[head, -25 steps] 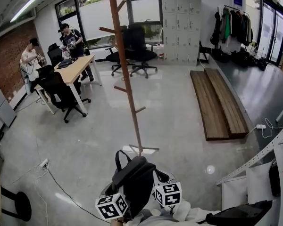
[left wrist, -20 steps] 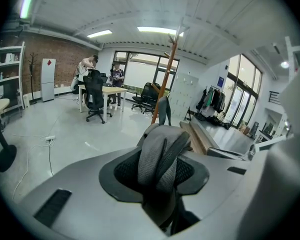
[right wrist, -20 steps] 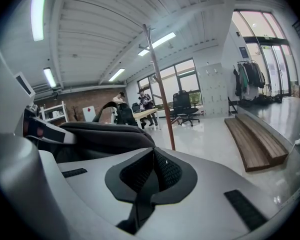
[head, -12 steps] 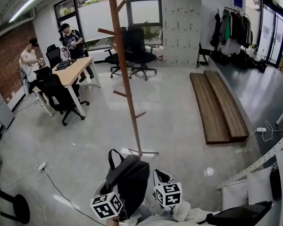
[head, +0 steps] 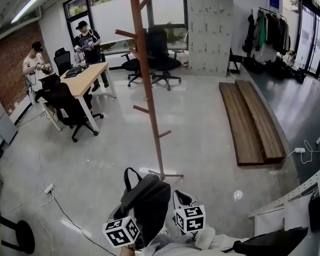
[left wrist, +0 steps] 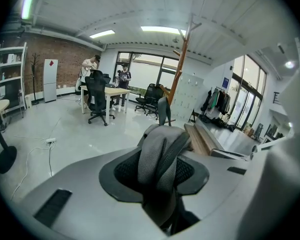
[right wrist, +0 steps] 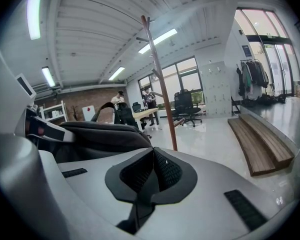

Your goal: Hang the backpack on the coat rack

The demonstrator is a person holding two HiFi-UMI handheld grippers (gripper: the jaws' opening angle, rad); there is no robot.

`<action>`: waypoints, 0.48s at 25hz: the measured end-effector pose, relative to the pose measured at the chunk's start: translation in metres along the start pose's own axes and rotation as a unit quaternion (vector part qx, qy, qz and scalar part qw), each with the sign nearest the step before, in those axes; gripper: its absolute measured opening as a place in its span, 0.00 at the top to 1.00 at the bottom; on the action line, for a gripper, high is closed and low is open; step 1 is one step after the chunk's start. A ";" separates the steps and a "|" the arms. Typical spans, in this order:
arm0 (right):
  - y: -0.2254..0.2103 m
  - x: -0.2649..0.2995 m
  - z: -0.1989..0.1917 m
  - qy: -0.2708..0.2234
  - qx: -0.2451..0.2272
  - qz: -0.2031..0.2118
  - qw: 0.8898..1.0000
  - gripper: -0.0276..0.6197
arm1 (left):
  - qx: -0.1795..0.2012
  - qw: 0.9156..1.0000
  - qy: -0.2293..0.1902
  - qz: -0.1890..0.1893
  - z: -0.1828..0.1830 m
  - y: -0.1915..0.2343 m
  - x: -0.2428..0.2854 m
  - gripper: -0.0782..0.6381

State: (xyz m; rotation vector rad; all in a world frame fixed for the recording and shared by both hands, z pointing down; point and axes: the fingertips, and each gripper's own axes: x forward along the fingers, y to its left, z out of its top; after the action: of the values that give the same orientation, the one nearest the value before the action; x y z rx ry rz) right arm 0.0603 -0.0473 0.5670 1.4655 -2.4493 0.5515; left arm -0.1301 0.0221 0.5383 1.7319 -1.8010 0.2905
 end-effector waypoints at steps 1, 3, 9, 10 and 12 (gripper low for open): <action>0.000 0.005 0.002 0.000 0.001 0.000 1.000 0.94 | -0.002 1.000 0.001 0.000 0.002 0.002 0.004 0.71; -0.001 0.015 0.005 0.001 0.002 -0.001 1.000 0.94 | -0.006 1.000 0.002 -0.001 0.007 0.006 0.012 0.71; 0.000 0.049 0.021 0.001 0.004 -0.008 1.000 0.94 | 0.001 1.000 0.009 -0.006 0.030 0.018 0.040 0.71; 0.000 0.053 0.024 0.002 0.003 -0.008 1.000 0.94 | 0.002 1.000 0.009 -0.008 0.034 0.019 0.044 0.71; -0.001 0.063 0.029 0.003 0.001 -0.008 1.000 0.94 | 0.004 1.000 0.009 -0.010 0.041 0.020 0.053 0.71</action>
State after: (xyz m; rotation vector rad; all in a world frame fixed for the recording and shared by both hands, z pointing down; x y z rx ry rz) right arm 0.0313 -0.1108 0.5653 1.4810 -2.4317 0.5550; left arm -0.1579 -0.0418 0.5405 1.7455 -1.7707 0.3039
